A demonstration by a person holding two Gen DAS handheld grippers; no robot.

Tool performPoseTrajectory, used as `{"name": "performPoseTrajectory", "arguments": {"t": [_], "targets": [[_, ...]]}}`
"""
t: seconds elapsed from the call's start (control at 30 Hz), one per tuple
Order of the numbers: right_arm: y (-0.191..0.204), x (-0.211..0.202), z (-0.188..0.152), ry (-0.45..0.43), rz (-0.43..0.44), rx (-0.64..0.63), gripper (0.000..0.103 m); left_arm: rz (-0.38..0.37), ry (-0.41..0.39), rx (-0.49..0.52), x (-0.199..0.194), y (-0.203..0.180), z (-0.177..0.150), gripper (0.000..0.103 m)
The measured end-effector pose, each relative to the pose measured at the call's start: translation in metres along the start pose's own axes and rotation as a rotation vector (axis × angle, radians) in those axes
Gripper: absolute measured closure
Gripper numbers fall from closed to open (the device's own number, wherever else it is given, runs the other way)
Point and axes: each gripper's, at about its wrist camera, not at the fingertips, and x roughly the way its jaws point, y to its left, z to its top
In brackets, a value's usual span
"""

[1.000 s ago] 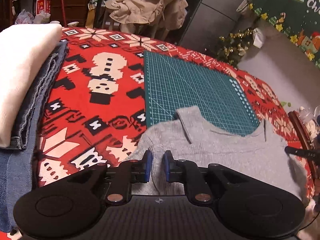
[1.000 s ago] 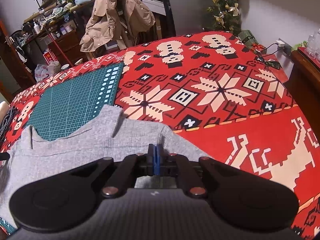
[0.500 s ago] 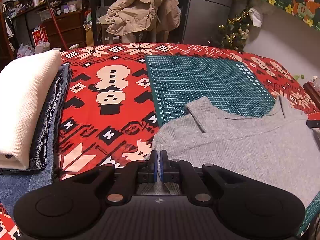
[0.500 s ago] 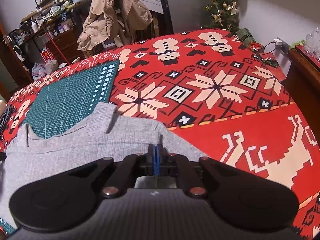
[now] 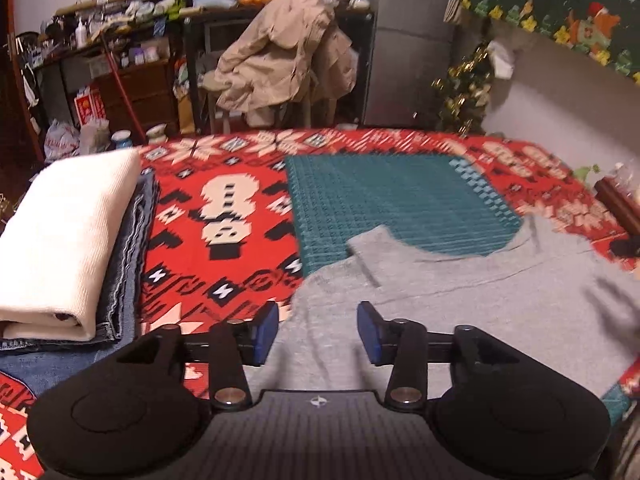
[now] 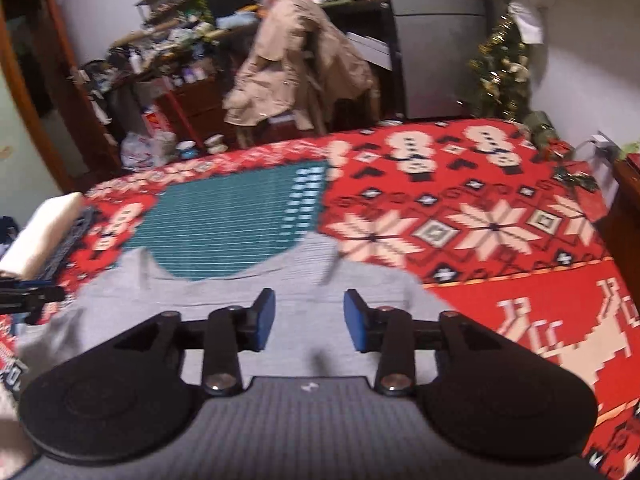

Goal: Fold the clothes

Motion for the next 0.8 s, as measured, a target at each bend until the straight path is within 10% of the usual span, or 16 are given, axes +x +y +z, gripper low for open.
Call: {"name": "performPoseTrajectory", "arguments": {"t": [0.27, 0.8], "targets": [[0.068, -0.021, -0.03, -0.058, -0.079, -0.216, 0.003, -0.102, 0.026, -0.006, -0.017, -0.043, -0.012, 0.046], [0.104, -0.077, -0.059, -0.044, -0.277, -0.405, 0.001, -0.069, -0.089, 0.277, -0.06, -0.11, -0.035, 0.014]]}}
